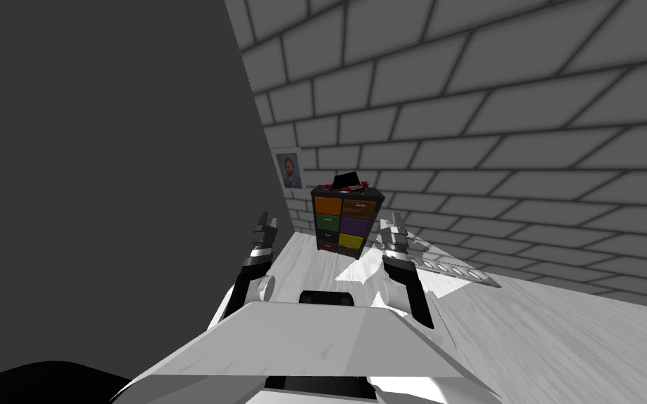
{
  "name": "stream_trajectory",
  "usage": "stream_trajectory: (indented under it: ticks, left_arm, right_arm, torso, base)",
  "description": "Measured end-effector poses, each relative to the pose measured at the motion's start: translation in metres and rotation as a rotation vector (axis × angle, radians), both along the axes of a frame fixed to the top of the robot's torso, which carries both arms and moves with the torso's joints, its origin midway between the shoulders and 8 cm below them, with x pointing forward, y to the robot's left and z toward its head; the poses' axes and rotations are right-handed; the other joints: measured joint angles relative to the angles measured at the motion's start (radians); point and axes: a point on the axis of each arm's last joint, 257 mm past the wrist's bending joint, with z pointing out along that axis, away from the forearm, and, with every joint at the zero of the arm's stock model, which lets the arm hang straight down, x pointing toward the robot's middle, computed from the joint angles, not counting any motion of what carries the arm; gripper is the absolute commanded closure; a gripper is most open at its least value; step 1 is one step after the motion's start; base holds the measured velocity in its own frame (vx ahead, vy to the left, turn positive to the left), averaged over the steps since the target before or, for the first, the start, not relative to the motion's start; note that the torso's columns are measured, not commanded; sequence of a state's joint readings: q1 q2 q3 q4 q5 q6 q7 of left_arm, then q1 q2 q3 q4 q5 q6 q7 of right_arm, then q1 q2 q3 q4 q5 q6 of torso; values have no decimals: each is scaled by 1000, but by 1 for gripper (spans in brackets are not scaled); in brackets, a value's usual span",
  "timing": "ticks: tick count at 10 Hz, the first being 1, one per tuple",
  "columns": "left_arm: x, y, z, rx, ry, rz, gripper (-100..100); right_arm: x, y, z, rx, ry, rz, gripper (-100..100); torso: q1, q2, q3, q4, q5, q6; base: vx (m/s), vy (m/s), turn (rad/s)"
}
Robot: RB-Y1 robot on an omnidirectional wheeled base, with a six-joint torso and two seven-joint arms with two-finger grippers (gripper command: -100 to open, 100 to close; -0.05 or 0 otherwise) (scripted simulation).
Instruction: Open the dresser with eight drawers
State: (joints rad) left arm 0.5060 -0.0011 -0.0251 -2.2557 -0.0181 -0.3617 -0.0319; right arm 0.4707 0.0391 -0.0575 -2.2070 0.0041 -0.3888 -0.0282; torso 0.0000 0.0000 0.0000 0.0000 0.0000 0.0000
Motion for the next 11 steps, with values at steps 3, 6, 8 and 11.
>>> stream_trajectory:
  ticks: [3, 6, 8, 11]
  left_arm:
    - [0, 0, 0, 0, 0, 0, 0]
    - [0, 0, 0, 0, 0, 0, 0]
    - [0, 0, 0, 0, 0, 0, 0]
    - [0, 0, 0, 0, 0, 0, 0]
  right_arm:
    - [0, 0, 0, 0, 0, 0, 0]
    - [0, 0, 0, 0, 0, 0, 0]
    - [0, 0, 0, 0, 0, 0, 0]
    - [0, 2, 1, -3, -4, 20, -100]
  torso:
    - [0, 175, -351, 176, 0, 0]
    - [0, 396, -792, 396, 0, 0]
    - [0, 544, -1087, 544, 0, 0]
    - [0, 725, -1451, 724, 0, 0]
  base:
    - [0, 0, 0]
    - [0, 0, 0]
    - [0, 0, 0]
    - [6, 13, 18]
